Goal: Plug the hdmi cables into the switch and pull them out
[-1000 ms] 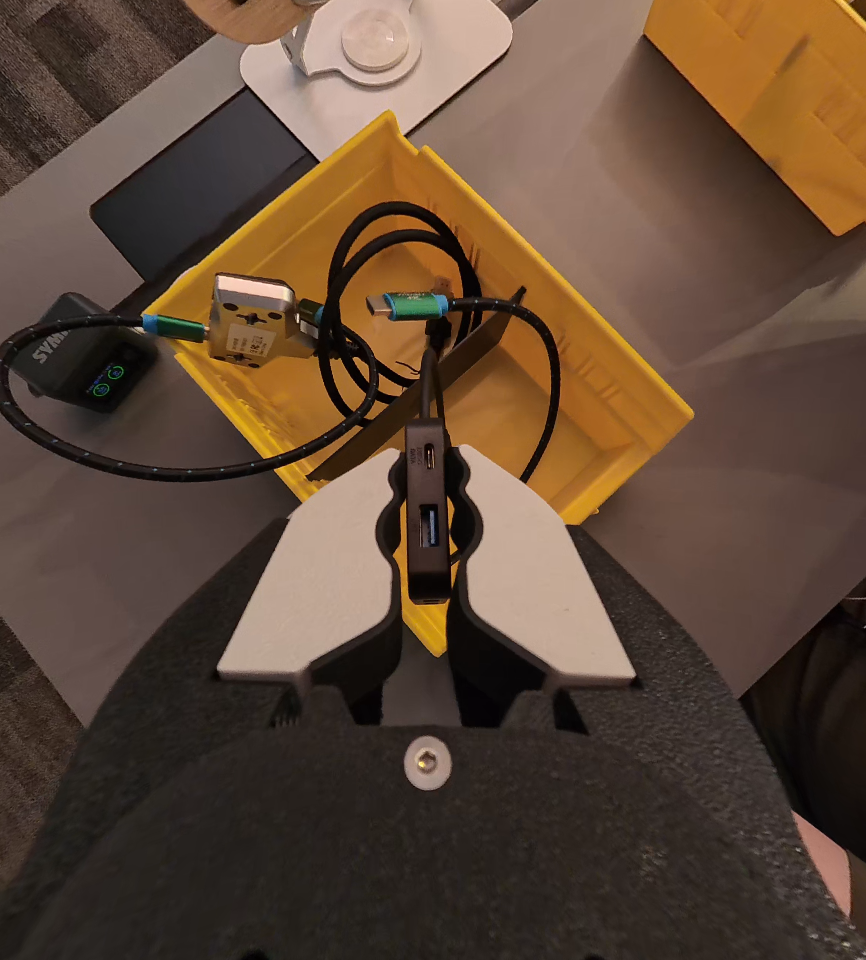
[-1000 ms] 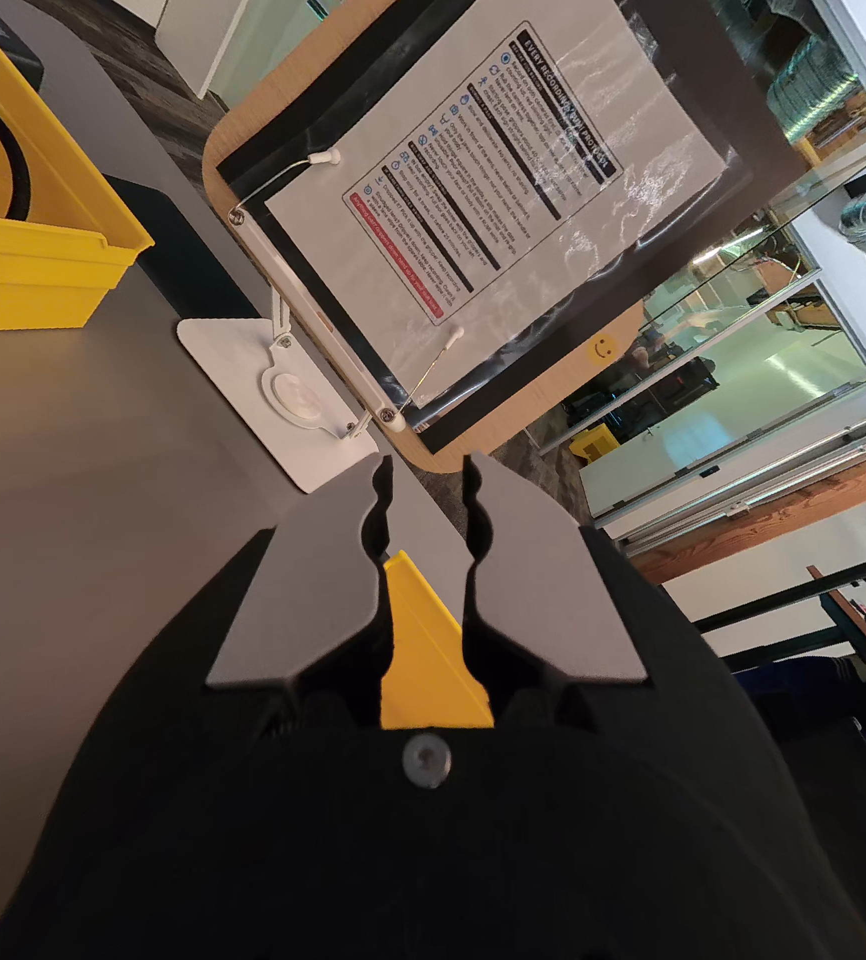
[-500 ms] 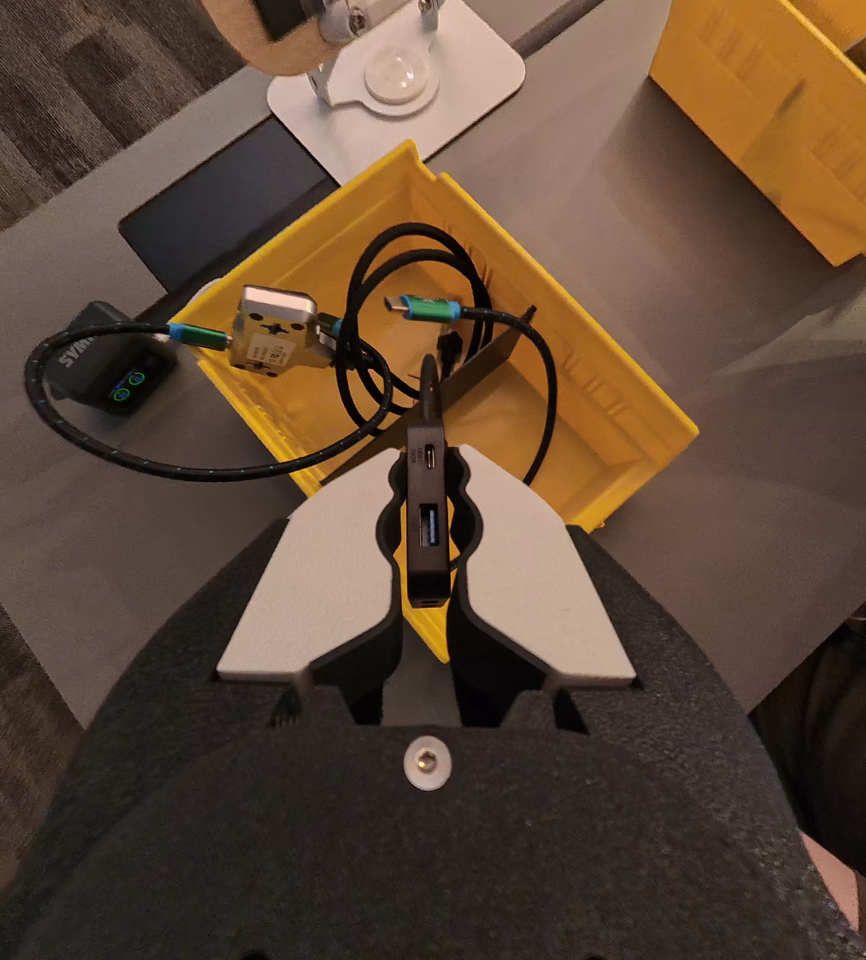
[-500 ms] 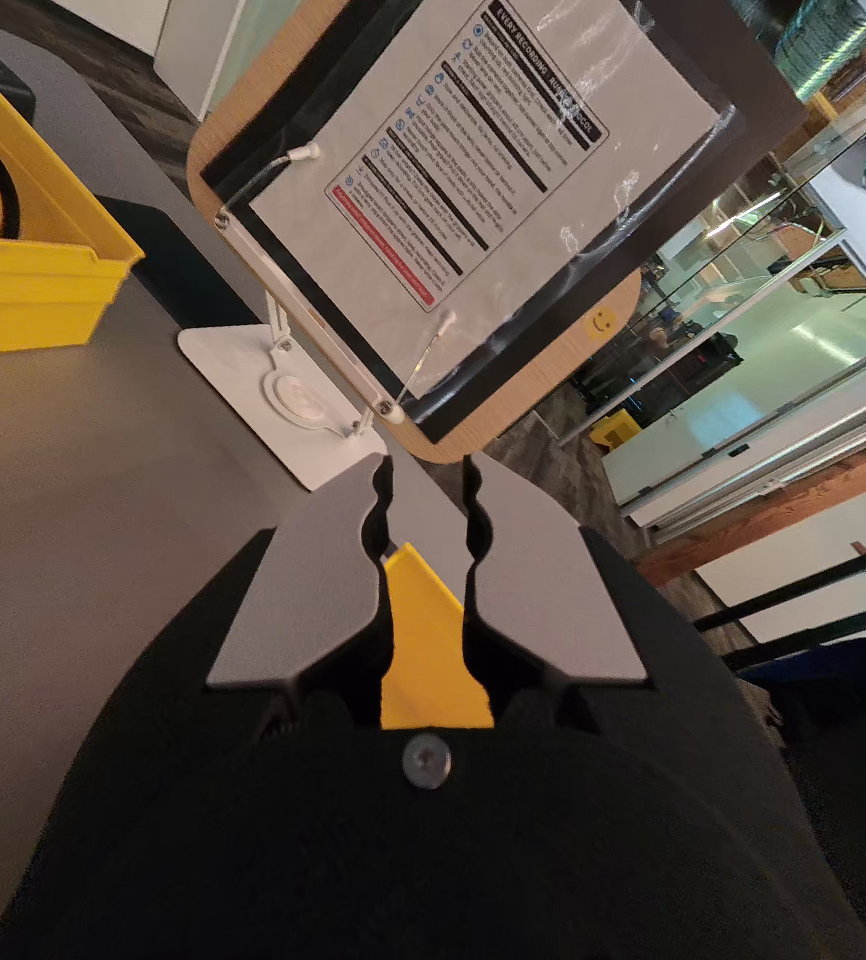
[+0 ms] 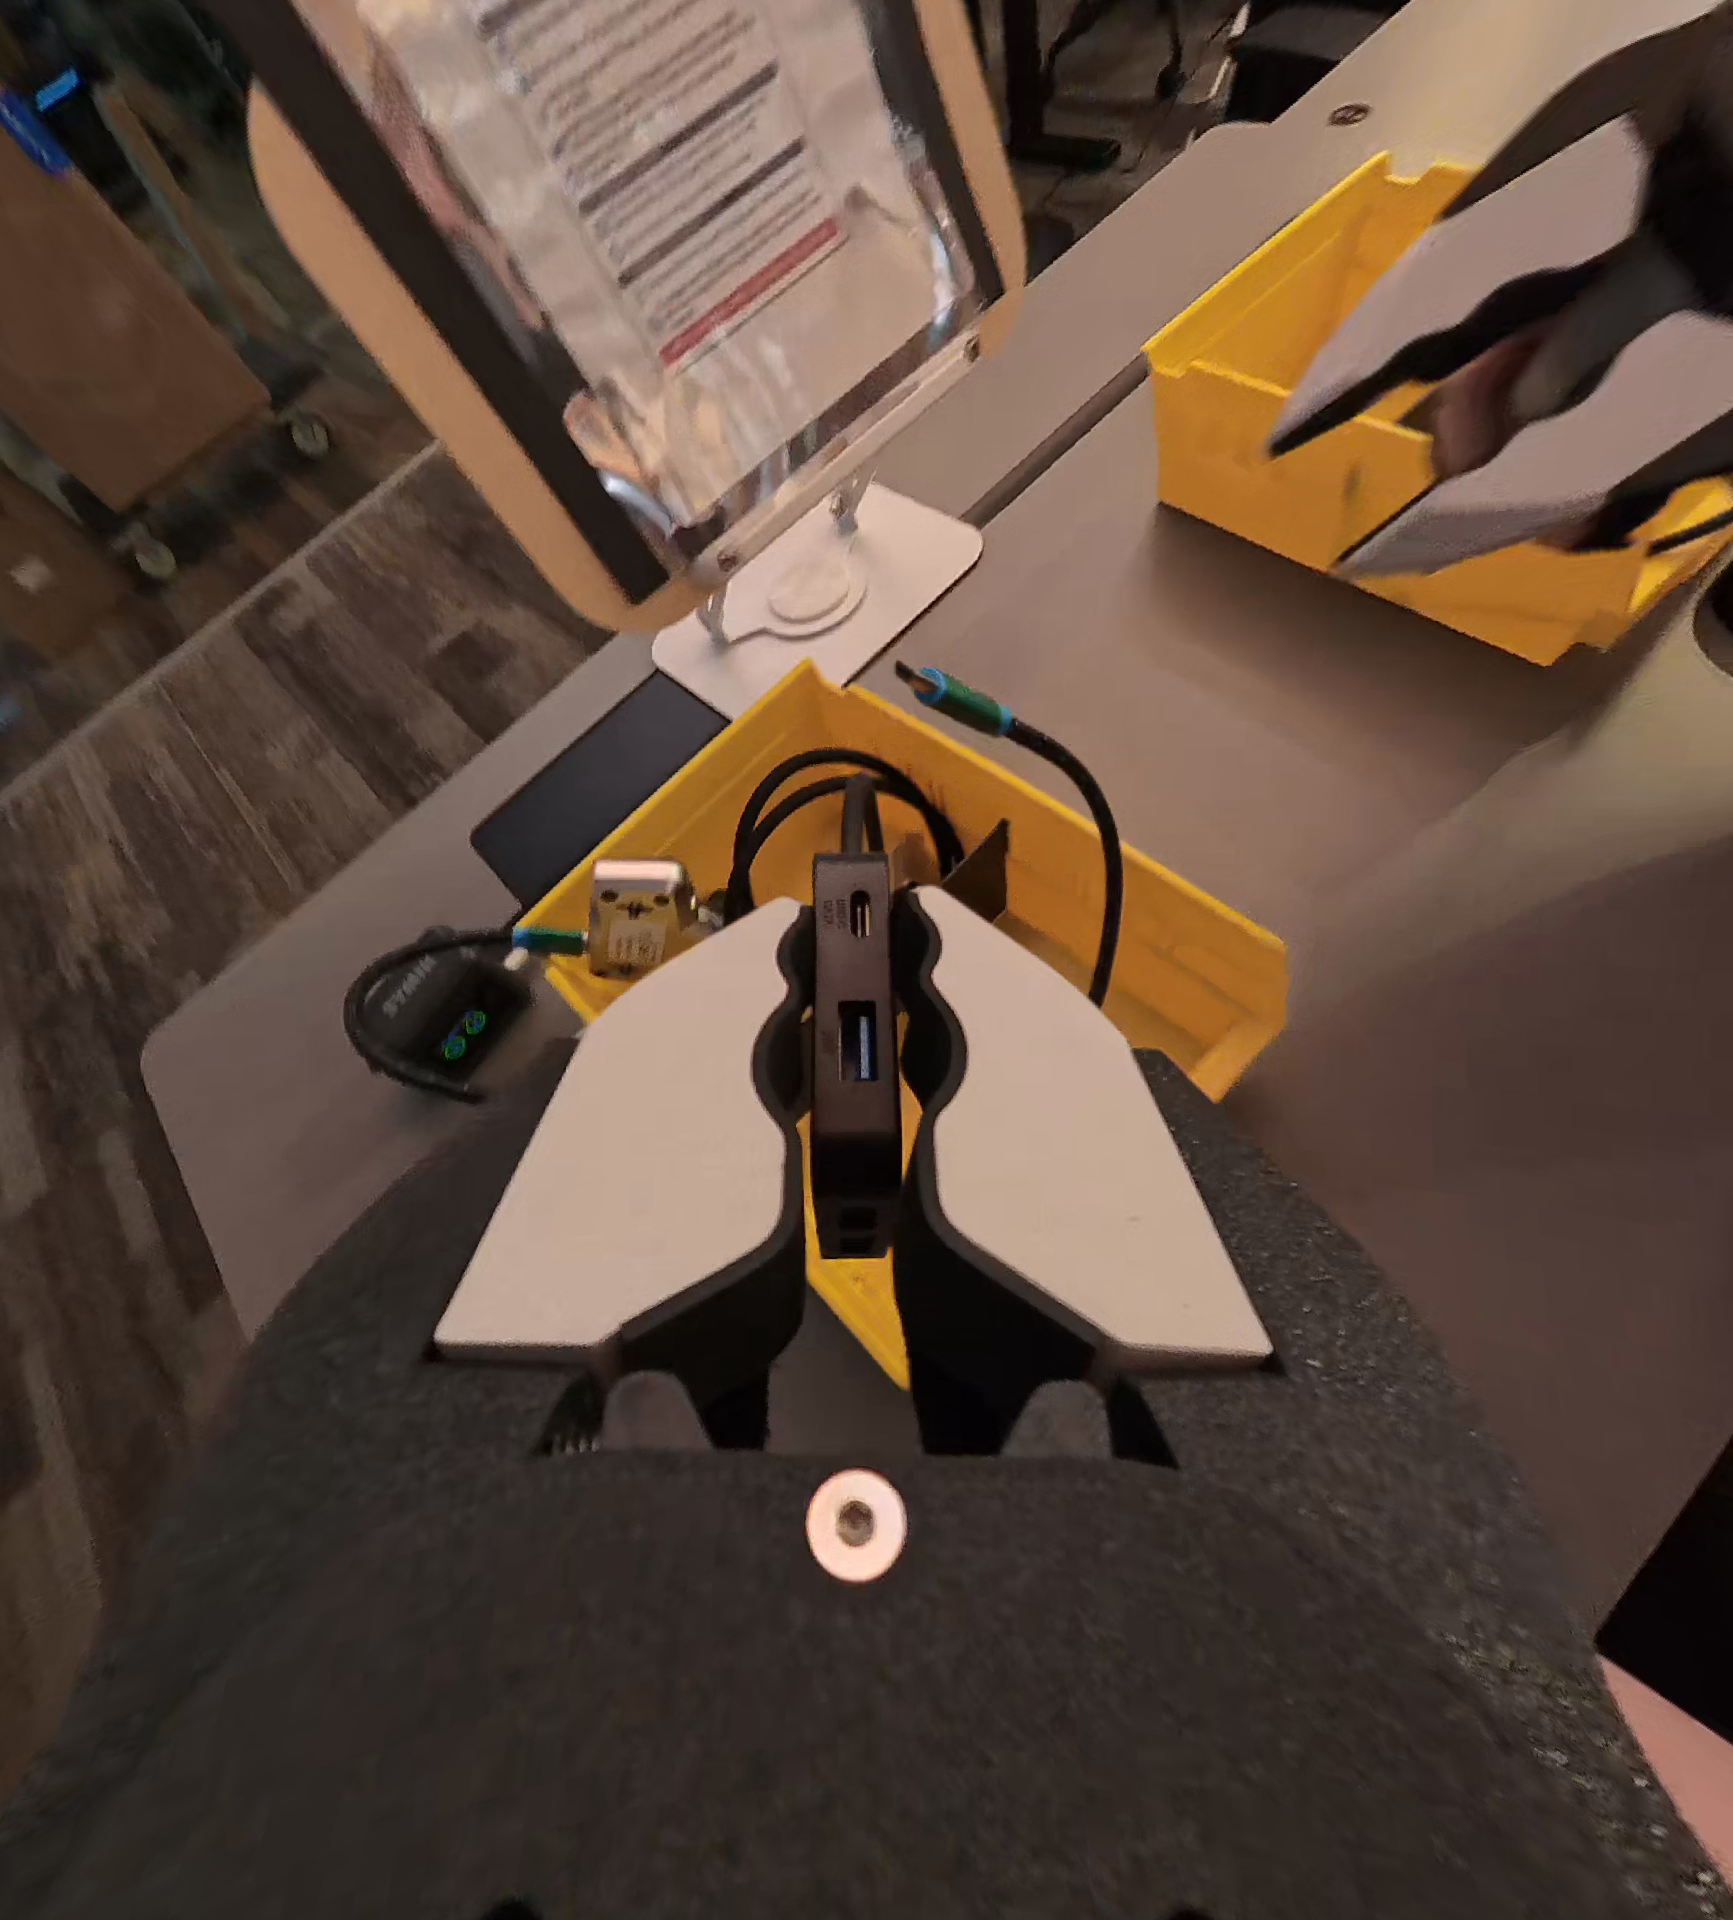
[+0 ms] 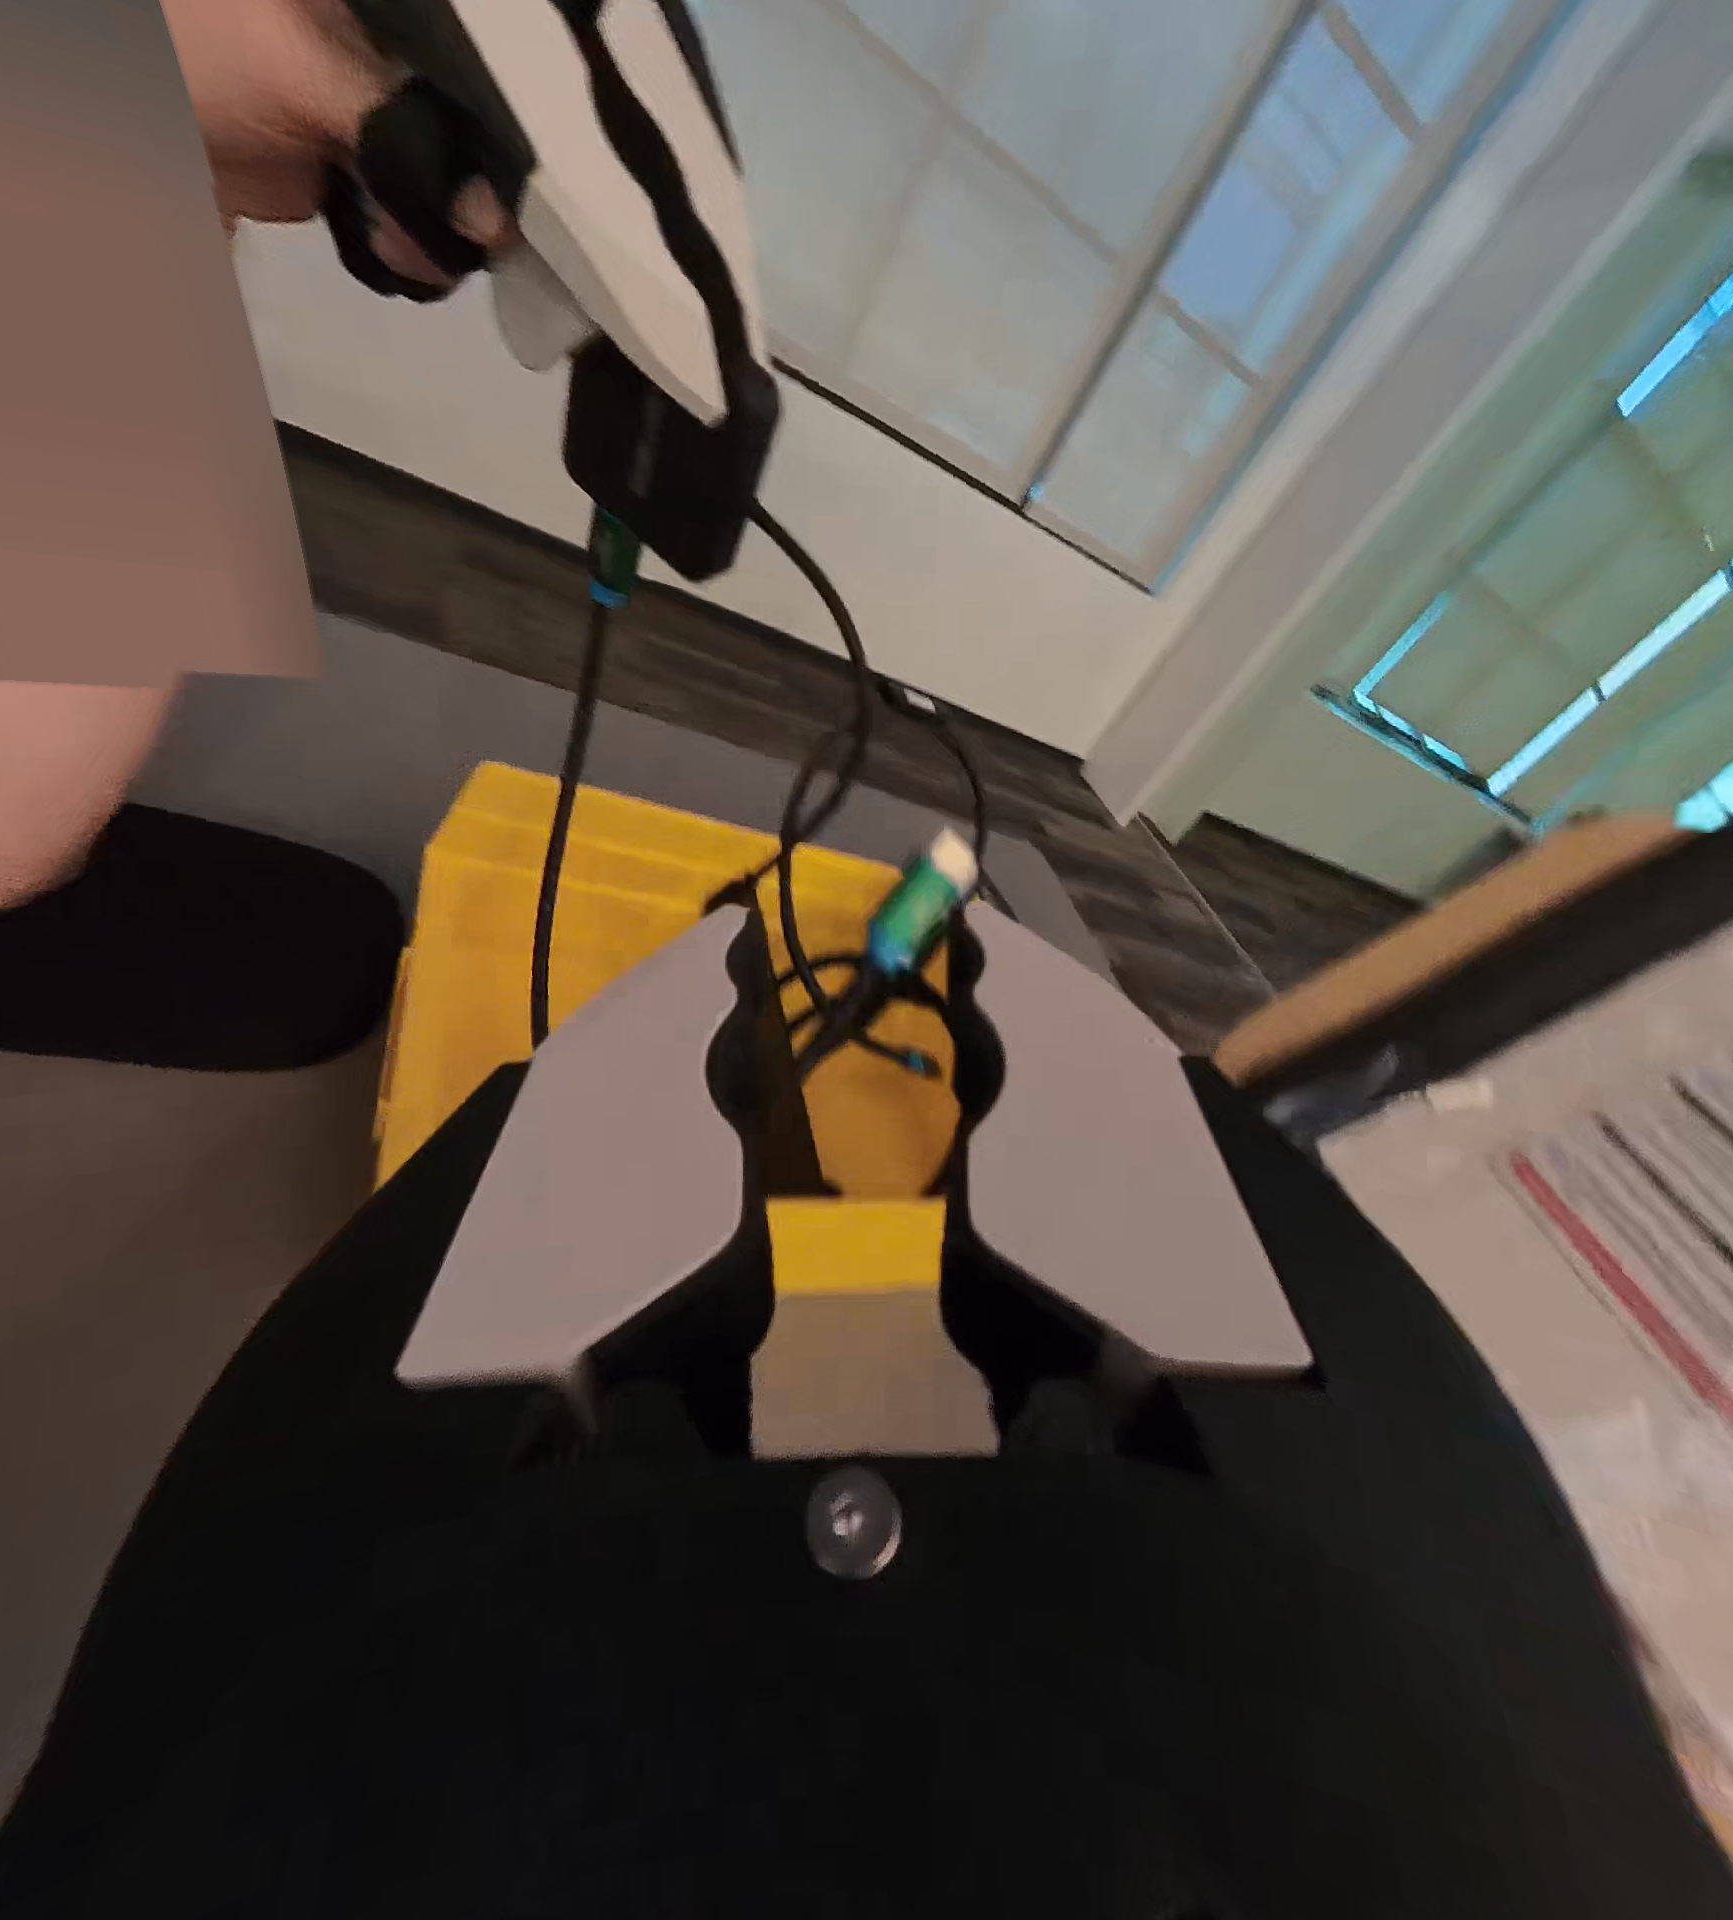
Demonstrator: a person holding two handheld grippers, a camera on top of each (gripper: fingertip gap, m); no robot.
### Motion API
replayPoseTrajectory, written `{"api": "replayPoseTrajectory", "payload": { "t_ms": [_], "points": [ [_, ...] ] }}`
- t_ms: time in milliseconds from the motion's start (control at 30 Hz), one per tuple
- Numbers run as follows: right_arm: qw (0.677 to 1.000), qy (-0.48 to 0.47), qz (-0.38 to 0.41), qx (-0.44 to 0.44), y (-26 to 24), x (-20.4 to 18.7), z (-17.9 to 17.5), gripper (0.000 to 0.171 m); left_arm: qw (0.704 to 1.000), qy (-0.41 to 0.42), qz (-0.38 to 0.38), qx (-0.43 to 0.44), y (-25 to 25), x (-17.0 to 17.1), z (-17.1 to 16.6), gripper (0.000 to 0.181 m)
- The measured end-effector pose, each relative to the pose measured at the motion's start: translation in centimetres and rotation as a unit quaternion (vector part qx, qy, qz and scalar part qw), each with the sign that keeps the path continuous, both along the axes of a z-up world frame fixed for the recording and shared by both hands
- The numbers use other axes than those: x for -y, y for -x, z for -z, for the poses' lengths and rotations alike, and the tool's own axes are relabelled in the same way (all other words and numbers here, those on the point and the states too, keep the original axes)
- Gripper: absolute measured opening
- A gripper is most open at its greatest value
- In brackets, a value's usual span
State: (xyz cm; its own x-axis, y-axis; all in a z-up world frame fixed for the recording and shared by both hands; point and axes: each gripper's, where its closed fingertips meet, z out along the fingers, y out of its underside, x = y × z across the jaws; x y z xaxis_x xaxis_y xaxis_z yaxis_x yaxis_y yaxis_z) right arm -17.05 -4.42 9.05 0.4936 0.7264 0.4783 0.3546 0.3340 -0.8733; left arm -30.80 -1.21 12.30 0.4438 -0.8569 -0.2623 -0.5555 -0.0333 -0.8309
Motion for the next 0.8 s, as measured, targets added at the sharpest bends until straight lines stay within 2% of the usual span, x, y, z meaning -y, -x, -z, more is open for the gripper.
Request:
{"api": "replayPoseTrajectory", "payload": {
  "t_ms": [33, 167, 367, 400, 467, 533, 600, 700, 767, 800],
  "points": [
    [1.0, -0.013, -0.021, 0.005, 1.7, 0.0, -0.6, 0.036, 1.0, -0.01, 0.011, -0.002, -0.6, 0.7, -0.2, 0.014],
    [0.994, -0.027, -0.102, 0.014, 7.3, -0.1, -2.9, 0.045, 0.997, -0.054, 0.039, -0.032, -2.6, 2.9, -0.5, 0.014],
    [0.978, 0.063, -0.199, 0.019, 11.3, -0.1, -1.5, 0.05, 0.993, -0.081, 0.071, -0.049, -4.7, 4.8, -0.6, 0.014],
    [0.975, 0.069, -0.212, 0.013, 11.6, 0.1, -1.4, 0.047, 0.992, -0.085, 0.079, -0.046, -5.0, 5.1, -0.8, 0.014],
    [0.968, 0.065, -0.241, 0.013, 12.0, 0.8, -1.3, 0.022, 0.99, -0.091, 0.102, -0.032, -5.7, 5.8, -1.1, 0.014],
    [0.966, 0.053, -0.254, 0.007, 12.0, 1.2, -1.5, 0.016, 0.987, -0.105, 0.118, -0.017, -5.8, 6.2, -1.5, 0.014],
    [0.967, 0.061, -0.247, 0.004, 11.8, 1.0, -2.1, 0.015, 0.984, -0.145, 0.106, 0.022, -5.0, 5.9, -3.0, 0.023],
    [0.967, 0.08, -0.244, 0.004, 10.8, 0.5, -3.5, 0.015, 0.967, -0.206, 0.057, 0.137, -1.7, 5.4, -6.6, 0.041],
    [0.966, 0.093, -0.24, 0.024, 10.2, 0.3, -3.9, 0.014, 0.962, -0.181, 0.071, 0.192, -0.5, 5.9, -7.4, 0.042],
    [0.966, 0.093, -0.238, 0.037, 9.9, 0.2, -4.0, 0.014, 0.964, -0.154, 0.096, 0.193, -0.5, 6.3, -6.9, 0.051]
  ]
}}
